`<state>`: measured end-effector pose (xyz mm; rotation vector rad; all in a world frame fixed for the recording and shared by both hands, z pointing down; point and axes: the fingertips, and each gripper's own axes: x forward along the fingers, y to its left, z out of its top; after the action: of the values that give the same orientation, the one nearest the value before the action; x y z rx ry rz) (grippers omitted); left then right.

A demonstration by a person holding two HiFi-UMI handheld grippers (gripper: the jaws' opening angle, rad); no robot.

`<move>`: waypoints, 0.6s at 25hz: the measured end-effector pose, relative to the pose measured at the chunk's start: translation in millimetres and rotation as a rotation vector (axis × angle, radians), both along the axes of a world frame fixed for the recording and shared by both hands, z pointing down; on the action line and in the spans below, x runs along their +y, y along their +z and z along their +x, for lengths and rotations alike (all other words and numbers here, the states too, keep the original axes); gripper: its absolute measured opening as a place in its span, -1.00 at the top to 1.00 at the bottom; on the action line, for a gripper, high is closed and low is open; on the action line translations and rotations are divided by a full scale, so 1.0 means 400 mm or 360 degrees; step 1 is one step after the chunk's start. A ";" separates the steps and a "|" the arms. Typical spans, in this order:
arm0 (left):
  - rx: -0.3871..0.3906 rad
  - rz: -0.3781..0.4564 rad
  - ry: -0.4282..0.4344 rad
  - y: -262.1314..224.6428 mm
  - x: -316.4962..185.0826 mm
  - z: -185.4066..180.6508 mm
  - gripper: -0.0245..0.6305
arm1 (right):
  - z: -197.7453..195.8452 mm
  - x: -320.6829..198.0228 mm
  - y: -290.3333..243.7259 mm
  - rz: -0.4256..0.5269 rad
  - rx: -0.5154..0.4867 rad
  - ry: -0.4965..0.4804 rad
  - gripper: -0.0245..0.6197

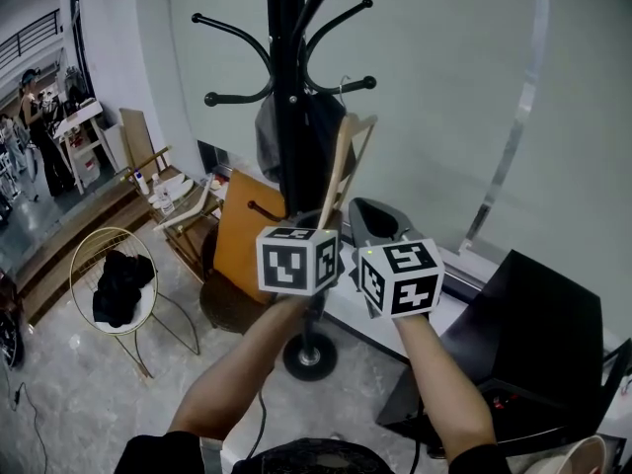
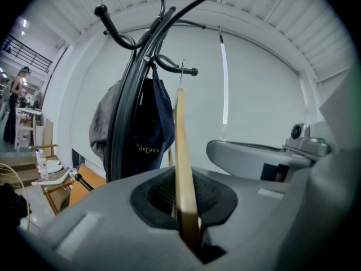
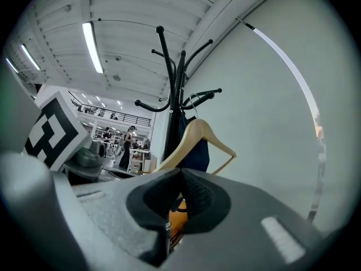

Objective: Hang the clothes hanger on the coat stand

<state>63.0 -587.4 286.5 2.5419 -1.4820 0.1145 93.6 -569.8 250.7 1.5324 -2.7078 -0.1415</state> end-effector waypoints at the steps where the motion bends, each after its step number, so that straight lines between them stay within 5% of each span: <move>1: -0.0003 0.0000 -0.0002 0.001 -0.005 0.001 0.84 | -0.001 -0.005 0.001 -0.0001 -0.0002 -0.0004 0.92; 15: -0.0010 -0.0033 -0.0004 0.035 -0.017 0.000 0.84 | -0.021 -0.017 0.034 -0.0039 0.0000 -0.0026 0.92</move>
<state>62.9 -594.1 300.6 2.5256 -1.4787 0.1367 85.1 -576.8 264.3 1.5038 -2.7121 -0.1082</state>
